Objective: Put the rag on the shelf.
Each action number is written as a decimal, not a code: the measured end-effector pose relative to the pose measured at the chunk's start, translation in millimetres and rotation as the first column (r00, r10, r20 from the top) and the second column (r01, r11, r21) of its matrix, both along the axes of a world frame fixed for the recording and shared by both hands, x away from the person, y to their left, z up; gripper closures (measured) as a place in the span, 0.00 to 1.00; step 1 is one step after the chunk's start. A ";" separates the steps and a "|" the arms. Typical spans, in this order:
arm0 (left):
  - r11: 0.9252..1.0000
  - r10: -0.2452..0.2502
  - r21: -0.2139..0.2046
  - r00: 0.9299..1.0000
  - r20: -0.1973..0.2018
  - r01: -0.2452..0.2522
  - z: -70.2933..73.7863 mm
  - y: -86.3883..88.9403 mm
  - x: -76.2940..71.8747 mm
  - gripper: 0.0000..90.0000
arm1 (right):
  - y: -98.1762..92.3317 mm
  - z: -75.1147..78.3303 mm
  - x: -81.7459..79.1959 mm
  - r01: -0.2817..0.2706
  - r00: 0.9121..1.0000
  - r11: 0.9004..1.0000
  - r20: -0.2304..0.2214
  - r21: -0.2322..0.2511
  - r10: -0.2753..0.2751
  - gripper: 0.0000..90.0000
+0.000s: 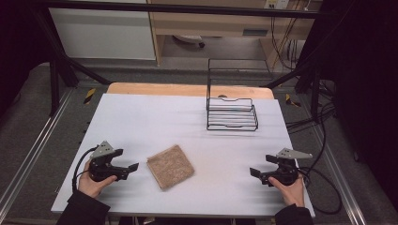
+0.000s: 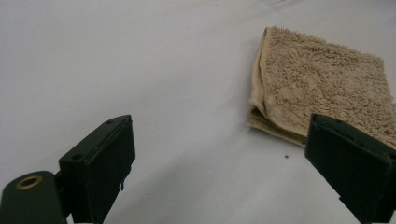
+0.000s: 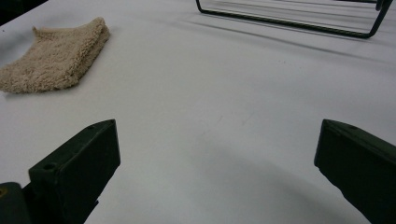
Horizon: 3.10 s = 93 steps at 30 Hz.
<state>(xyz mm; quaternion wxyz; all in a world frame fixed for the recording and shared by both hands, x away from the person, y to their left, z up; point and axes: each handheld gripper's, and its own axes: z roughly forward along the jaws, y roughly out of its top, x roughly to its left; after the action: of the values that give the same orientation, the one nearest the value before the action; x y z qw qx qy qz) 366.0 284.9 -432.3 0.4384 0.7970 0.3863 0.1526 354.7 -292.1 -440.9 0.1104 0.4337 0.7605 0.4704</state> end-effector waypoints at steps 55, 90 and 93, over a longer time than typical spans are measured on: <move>0.999 0.017 0.037 0.991 -0.136 -0.012 -2.7 -59.5 30.2 0.69 | 83.1 8.0 5.0 -0.077 0.997 0.993 -0.018 -0.086 0.075 0.01; 0.998 -0.007 0.062 0.976 -0.216 0.021 -10.7 -68.6 30.9 0.95 | 200.3 1.5 16.0 -0.145 0.988 0.985 -0.074 -0.095 0.138 0.57; 0.998 -0.007 0.062 0.976 -0.215 0.021 -10.7 -68.6 30.9 0.95 | 205.3 -1.5 16.8 -0.140 0.987 0.986 -0.092 -0.089 0.131 0.63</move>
<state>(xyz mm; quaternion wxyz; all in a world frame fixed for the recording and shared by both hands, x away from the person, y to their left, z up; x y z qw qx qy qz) 396.9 216.4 -443.0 0.3693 0.8252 0.4208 0.0746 371.5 -86.7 -442.4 0.0660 0.3949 0.8138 0.4211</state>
